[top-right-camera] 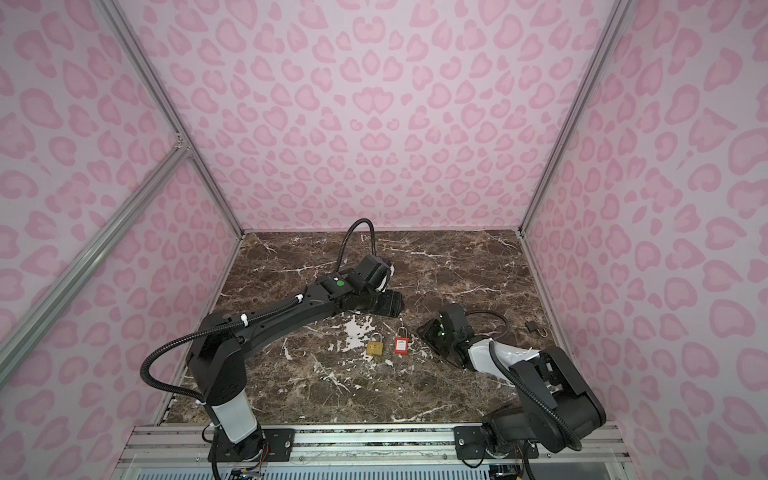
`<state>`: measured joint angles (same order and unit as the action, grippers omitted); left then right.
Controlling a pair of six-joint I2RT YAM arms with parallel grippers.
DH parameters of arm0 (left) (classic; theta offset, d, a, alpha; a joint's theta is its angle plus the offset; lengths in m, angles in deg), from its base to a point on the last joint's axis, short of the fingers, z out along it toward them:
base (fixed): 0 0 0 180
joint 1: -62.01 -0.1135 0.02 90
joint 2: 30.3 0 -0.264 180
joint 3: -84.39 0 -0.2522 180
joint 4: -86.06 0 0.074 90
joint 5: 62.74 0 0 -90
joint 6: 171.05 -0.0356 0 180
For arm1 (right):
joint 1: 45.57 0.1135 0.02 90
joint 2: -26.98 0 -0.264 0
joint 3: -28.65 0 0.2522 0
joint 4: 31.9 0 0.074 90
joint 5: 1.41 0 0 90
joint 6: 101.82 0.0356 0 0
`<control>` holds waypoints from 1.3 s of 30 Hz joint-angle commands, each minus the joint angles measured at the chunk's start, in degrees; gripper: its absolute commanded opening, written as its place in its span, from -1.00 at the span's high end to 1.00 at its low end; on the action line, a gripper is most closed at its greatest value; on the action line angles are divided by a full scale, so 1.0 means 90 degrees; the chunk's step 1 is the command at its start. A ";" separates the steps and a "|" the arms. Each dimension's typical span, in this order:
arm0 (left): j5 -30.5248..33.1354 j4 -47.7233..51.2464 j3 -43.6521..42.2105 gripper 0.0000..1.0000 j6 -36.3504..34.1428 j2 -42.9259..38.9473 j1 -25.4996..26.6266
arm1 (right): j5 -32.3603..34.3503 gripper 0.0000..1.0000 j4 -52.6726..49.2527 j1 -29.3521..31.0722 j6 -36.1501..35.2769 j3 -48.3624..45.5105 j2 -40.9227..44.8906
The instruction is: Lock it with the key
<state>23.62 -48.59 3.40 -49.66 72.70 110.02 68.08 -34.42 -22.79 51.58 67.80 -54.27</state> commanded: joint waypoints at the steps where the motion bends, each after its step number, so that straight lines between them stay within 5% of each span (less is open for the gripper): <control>1: -0.0059 -0.0108 -0.0009 -0.48 -0.0007 -0.0028 -0.0001 | -0.0273 0.39 -0.0050 0.0007 -0.0106 0.0006 -0.0158; 10: -0.0061 -0.0141 -0.0049 -0.48 -0.0007 -0.0038 -0.0001 | -0.0312 0.74 -0.0128 0.0095 -0.0126 -0.0028 -0.0226; 26: 0.0000 -0.0141 -0.0117 -0.48 0.0007 -0.0134 0.0007 | -0.0255 0.80 -0.0665 0.0280 -0.0013 -0.0106 0.0041; 34: -0.0044 -0.0147 -0.0107 -0.48 -0.0012 -0.0096 -0.0002 | -0.0071 0.41 -0.0572 -0.0178 -0.0029 -0.0304 0.0766; 39: -0.0152 -0.0146 -0.0073 -0.48 -0.0002 -0.0033 0.0007 | 0.0415 0.15 -0.2123 -0.1072 -0.1221 0.0188 0.1287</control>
<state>23.14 -48.74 2.57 -49.63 72.33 110.06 67.79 -44.99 -29.67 47.86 67.69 -44.13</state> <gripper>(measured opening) 0.740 0.408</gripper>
